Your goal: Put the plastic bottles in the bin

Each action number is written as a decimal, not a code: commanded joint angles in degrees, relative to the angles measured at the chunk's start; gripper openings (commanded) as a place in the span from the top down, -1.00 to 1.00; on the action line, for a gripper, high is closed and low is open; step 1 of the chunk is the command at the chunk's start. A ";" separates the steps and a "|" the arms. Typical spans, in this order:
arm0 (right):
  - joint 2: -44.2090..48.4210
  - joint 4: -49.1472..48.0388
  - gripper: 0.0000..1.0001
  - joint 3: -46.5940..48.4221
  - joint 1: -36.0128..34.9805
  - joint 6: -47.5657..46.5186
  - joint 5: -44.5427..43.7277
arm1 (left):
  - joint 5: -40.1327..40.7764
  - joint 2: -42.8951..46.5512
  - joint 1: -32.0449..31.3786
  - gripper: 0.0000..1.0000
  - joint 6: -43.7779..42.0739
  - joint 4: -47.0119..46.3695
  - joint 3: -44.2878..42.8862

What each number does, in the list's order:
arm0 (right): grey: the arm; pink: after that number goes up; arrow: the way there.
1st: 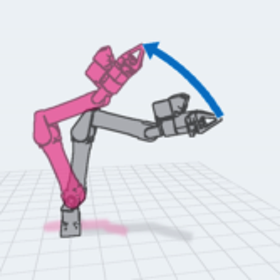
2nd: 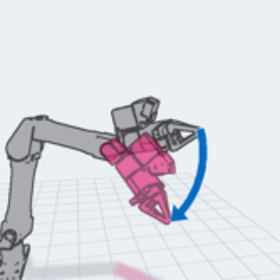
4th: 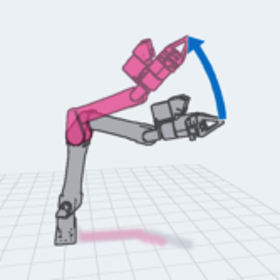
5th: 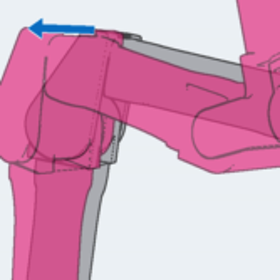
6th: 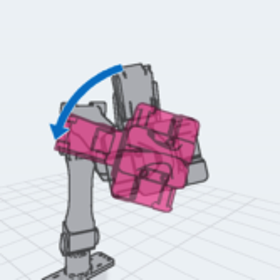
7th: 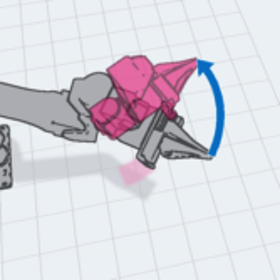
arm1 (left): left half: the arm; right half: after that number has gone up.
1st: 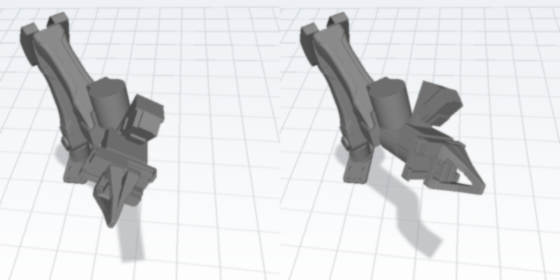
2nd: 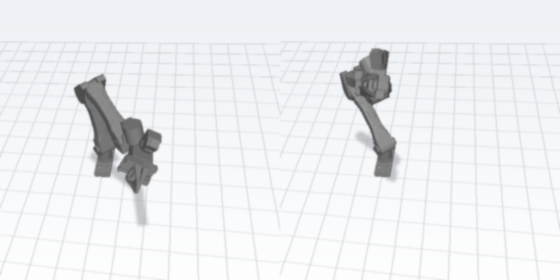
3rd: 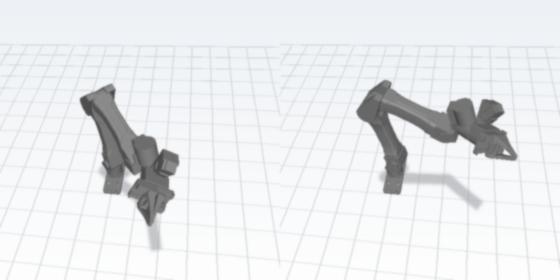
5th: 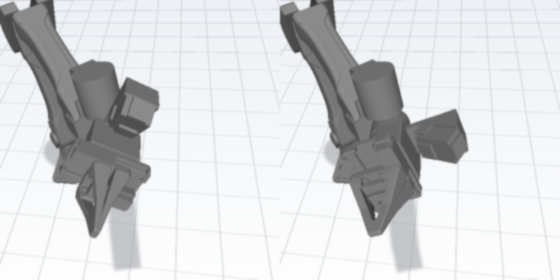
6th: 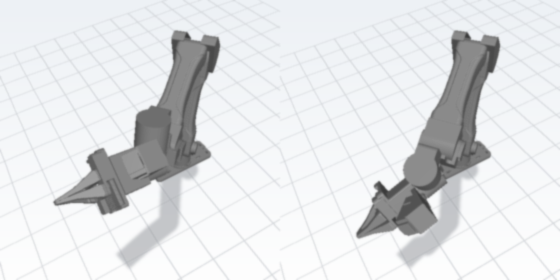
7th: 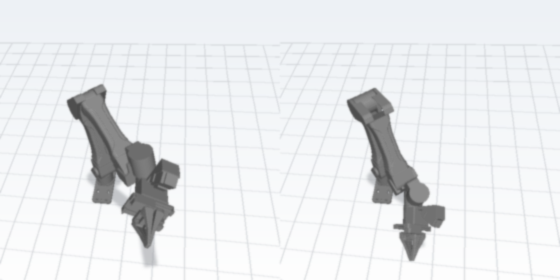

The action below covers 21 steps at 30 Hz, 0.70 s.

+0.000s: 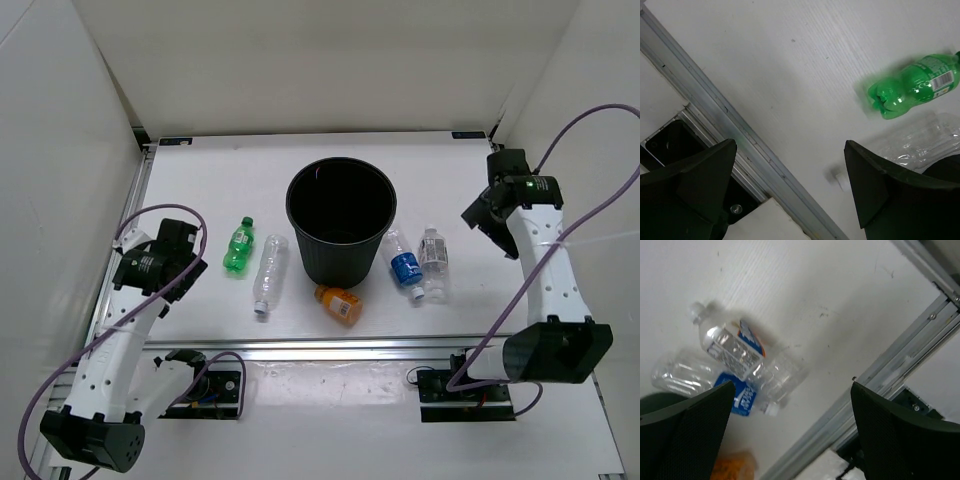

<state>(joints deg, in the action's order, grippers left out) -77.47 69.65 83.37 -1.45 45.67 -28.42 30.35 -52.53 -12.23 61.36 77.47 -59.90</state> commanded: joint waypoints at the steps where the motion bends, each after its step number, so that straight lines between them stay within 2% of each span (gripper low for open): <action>1: -1.79 -1.73 -1.00 -0.50 0.40 -9.18 10.22 | -2.04 0.85 -0.34 -1.00 0.07 2.86 1.54; 4: -8.47 3.54 -1.00 4.49 -4.33 -11.66 9.36 | -4.77 0.85 -0.34 -1.00 0.07 2.34 1.54; 5: -10.23 8.00 -1.00 5.39 -7.22 -10.44 3.87 | -4.77 1.55 -0.34 -1.00 -0.45 2.33 1.54; 8: -12.78 10.58 -1.00 6.88 -11.35 -9.02 4.87 | -5.30 2.26 -0.34 -1.00 -0.98 1.02 0.31; 10: -16.38 13.65 -1.00 9.51 -13.48 -6.22 1.81 | -4.78 2.87 -0.34 -1.00 -1.69 0.32 0.31; 12: -19.64 13.67 -1.00 11.89 -14.89 -9.53 3.27 | -4.77 2.87 -0.34 -1.00 -3.35 -0.74 1.01; 17: -22.72 6.92 -1.00 10.59 -11.83 -13.85 13.29 | -4.77 1.64 -0.34 -1.00 -3.36 -4.16 5.31; 21: -23.95 2.86 -1.00 8.21 -7.87 -12.90 15.25 | -6.35 -0.54 -0.34 -1.00 -3.97 -6.63 6.46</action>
<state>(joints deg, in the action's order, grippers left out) -100.66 73.93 92.53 -12.12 34.00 -16.10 25.32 -52.25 -12.23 58.46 73.93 -53.89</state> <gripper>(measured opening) 0.999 1.000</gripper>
